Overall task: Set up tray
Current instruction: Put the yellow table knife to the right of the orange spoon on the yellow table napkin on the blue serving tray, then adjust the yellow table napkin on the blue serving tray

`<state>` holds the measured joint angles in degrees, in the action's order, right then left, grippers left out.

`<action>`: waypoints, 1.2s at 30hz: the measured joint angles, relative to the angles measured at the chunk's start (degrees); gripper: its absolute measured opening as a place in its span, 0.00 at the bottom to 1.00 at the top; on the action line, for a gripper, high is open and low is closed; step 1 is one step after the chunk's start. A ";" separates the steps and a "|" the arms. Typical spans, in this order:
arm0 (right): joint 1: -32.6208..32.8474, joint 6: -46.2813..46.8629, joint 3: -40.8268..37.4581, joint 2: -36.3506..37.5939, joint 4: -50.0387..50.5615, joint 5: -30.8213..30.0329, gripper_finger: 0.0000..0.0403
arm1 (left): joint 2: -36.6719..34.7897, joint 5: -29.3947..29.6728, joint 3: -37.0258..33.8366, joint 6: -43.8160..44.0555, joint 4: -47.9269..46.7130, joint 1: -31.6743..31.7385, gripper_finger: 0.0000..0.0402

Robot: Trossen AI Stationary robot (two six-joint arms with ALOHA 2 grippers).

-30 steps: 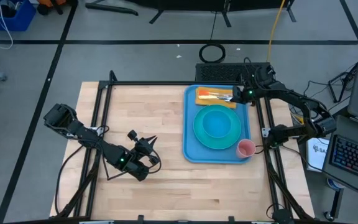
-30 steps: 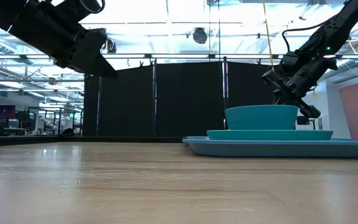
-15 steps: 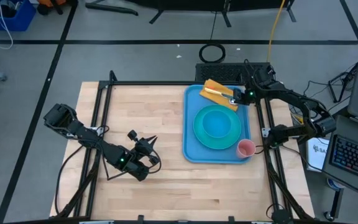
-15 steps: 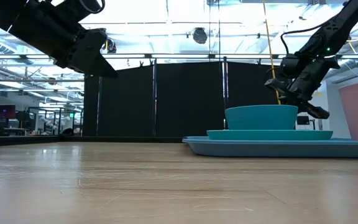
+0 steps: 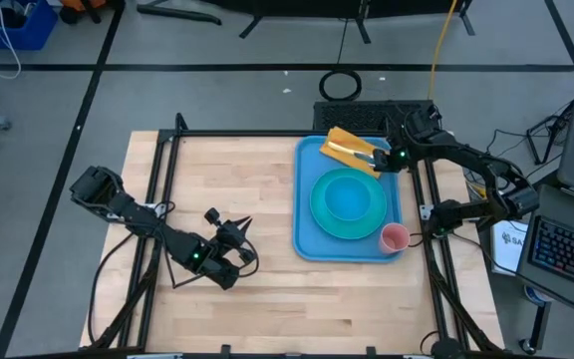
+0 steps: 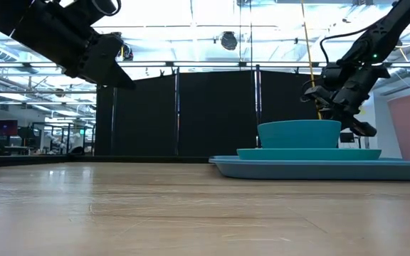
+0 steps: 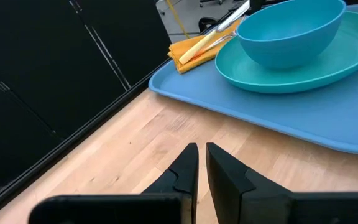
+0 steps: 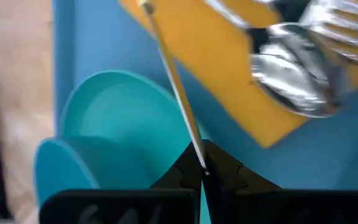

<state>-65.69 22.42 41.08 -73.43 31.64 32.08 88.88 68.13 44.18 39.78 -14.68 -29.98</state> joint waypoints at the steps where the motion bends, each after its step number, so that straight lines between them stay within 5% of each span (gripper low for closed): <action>1: 0.21 -0.47 0.00 0.00 -0.14 1.12 0.00 | 0.00 -0.02 0.00 -0.01 0.00 0.19 0.09; 11: 0.98 -0.18 0.00 0.42 -2.14 8.20 0.00 | 0.00 -1.07 0.00 0.06 -0.01 1.14 0.09; 21: 0.99 7.00 0.09 8.68 -14.92 4.51 0.00 | 0.00 -1.15 0.00 0.16 -0.04 1.14 0.09; 28: 0.97 7.14 0.11 14.98 -15.52 1.48 0.00 | 0.00 -1.05 0.00 -0.01 -0.02 1.14 0.09; 36: 1.49 5.82 0.11 13.98 -14.83 -2.34 0.00 | -0.02 -0.59 0.00 0.05 0.00 1.14 0.09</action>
<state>-64.20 28.25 41.19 -59.45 16.81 29.74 88.86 67.55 44.18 39.83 -14.68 -28.84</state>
